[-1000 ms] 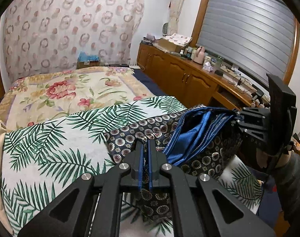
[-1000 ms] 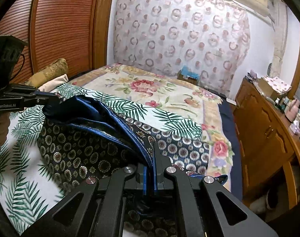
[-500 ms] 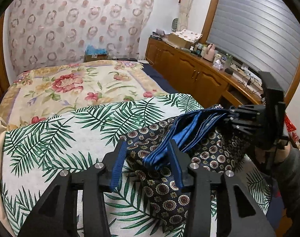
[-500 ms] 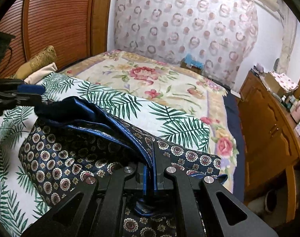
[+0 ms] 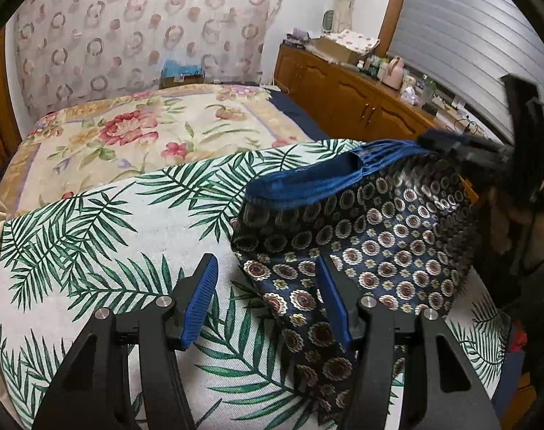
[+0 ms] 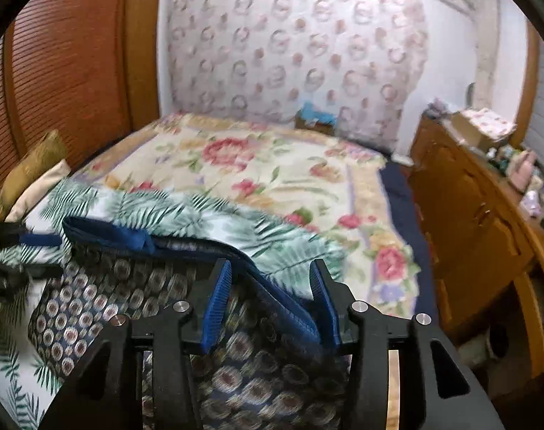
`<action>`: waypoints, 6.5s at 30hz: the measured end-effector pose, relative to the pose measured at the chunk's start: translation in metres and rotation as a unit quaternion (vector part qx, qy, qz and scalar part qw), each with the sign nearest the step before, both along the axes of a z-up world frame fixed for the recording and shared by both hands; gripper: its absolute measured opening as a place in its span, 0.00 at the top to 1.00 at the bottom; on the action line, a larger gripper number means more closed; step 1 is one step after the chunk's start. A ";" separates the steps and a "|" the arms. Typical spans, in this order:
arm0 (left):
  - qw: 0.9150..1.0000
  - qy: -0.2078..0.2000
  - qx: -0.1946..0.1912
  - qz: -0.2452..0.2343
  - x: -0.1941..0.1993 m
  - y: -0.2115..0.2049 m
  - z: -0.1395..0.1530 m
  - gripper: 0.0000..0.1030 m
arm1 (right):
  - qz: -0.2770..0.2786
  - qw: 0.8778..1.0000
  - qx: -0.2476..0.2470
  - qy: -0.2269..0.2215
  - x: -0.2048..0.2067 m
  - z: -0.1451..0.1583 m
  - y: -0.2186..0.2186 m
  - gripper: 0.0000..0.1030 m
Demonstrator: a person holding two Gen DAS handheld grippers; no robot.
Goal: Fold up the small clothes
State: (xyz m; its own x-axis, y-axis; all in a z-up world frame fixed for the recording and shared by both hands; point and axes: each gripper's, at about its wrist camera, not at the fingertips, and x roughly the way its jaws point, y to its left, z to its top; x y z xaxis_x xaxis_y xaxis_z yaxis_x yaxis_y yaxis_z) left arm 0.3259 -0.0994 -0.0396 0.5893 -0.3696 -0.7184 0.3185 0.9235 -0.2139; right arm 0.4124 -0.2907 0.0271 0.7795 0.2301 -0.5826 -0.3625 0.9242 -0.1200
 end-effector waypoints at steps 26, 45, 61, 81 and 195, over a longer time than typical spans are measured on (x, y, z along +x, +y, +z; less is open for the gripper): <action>0.999 0.036 -0.013 -0.008 0.031 -0.005 -0.021 0.49 | -0.035 0.973 0.140 0.178 -0.021 -0.046 -0.071 0.28; 0.999 0.005 -0.023 -0.032 0.020 -0.021 0.002 0.93 | 0.000 0.994 0.048 0.098 -0.058 -0.035 -0.056 0.88; 0.992 -0.099 -0.069 -0.038 -0.038 0.001 0.081 0.95 | 0.033 0.999 0.036 -0.019 -0.129 0.018 -0.022 0.90; 0.972 -0.193 -0.060 0.120 -0.139 0.155 0.131 0.95 | 0.193 0.977 0.023 -0.092 -0.122 0.049 0.106 0.90; 0.956 -0.149 0.065 0.243 -0.206 0.159 0.063 0.15 | 0.227 0.969 0.090 -0.026 -0.137 0.023 0.048 0.34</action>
State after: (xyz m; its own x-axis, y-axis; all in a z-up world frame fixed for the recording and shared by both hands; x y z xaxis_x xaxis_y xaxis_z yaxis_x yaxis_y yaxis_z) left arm 0.1198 0.0594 0.0232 0.8542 0.0818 -0.5135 -0.1269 0.9905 -0.0533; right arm 0.2750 -0.2424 0.0498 0.6016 0.6507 -0.4632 -0.7345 0.6786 -0.0007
